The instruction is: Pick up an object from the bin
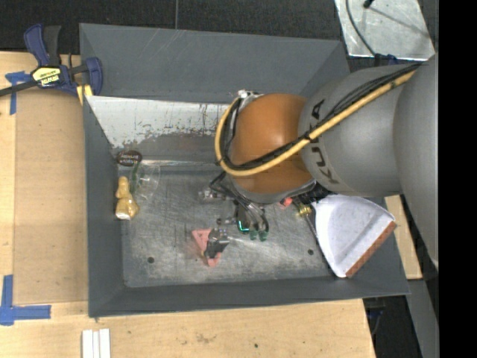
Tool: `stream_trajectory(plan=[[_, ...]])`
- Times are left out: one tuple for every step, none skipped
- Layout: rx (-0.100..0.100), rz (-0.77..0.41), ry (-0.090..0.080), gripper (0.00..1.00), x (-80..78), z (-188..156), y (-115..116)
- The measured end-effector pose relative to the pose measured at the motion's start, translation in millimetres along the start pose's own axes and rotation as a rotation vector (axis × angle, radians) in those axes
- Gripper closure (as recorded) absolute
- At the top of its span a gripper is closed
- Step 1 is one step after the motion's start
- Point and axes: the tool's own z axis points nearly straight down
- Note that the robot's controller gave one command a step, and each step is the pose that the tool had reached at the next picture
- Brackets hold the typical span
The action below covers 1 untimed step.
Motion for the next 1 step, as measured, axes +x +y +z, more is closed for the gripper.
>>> stream_trajectory(plan=[[-0.001,0.002,-0.008,0.0,-2.1,-4.2,-0.4]])
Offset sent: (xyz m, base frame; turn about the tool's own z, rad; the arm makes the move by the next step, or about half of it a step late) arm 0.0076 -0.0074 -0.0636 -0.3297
